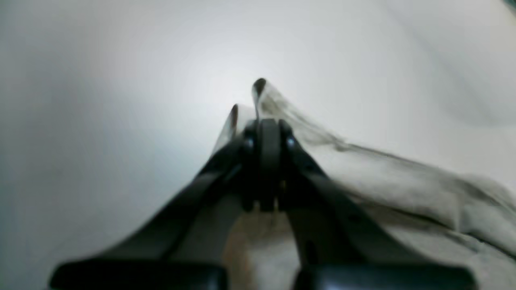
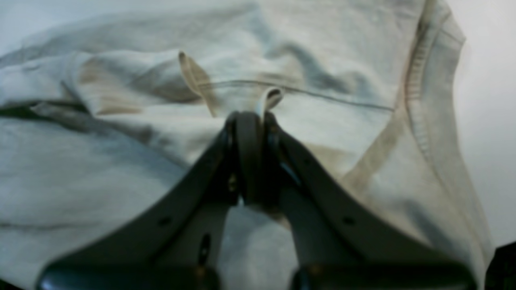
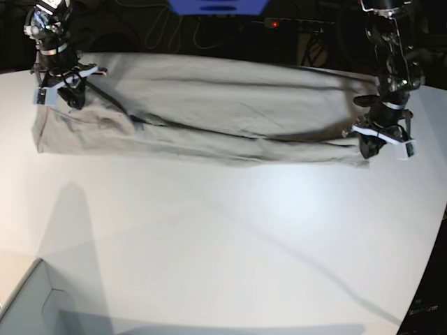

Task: Layout the t-shirt on the table in an organized manner, then fold the t-shirt properly
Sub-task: 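Fold the grasped edge over with both grippers toward the robot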

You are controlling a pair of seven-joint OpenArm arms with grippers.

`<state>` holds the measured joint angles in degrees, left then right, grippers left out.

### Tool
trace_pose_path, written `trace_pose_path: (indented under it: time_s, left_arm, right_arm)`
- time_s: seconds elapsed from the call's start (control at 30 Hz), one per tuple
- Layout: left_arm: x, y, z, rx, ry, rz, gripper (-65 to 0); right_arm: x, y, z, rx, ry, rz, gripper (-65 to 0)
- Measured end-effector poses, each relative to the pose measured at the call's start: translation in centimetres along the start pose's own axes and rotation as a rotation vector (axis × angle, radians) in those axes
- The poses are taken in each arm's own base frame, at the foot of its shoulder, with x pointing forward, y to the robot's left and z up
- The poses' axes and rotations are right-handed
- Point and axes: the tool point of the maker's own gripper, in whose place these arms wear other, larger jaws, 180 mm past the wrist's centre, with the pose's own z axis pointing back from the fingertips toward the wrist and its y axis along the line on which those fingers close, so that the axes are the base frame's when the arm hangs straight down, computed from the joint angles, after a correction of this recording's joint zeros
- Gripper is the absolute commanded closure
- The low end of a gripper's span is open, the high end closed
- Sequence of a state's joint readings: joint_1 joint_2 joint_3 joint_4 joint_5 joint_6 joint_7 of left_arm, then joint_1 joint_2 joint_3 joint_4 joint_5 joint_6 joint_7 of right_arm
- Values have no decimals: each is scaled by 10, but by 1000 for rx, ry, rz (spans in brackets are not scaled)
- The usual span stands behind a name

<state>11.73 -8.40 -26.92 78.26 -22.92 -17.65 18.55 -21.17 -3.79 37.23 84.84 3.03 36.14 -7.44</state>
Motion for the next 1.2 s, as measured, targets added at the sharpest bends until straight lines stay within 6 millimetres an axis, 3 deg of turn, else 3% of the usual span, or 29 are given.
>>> trace_pose_path:
  time_s: [0.17, 0.4, 0.5, 0.63, 0.8, 0.93, 1.03, 1.2]
  left_arm:
    - [-22, 9, -11, 25, 62, 37, 0]
    - [-20, 13, -20, 28, 66, 52, 0]
    - [-5, 11, -17, 20, 33, 26, 0]
    - [21, -1, -15, -8, -32, -1, 0]
    - [16, 1, -13, -5, -13, -3, 0]
    - [10, 2, -9, -1, -2, -4, 0]
    - [20, -2, -6, -10, -28, -21, 0]
    - [39, -10, -4, -28, -80, -36, 0]
  right_arm:
    - [0, 0, 0, 1, -1, 1, 0]
    - [5, -5, 0, -5, -5, 16, 0]
    - [12, -17, 1, -16, -13, 46, 0]
    - [11, -16, 0, -16, -11, 42, 0]
    - [12, -16, 0, -16, -13, 42, 0]
    - [19, -31, 1, -63, -32, 25, 0]
    - [28, -38, 1, -78, -58, 23, 0]
    - [23, -36, 2, -77, -45, 17, 0]
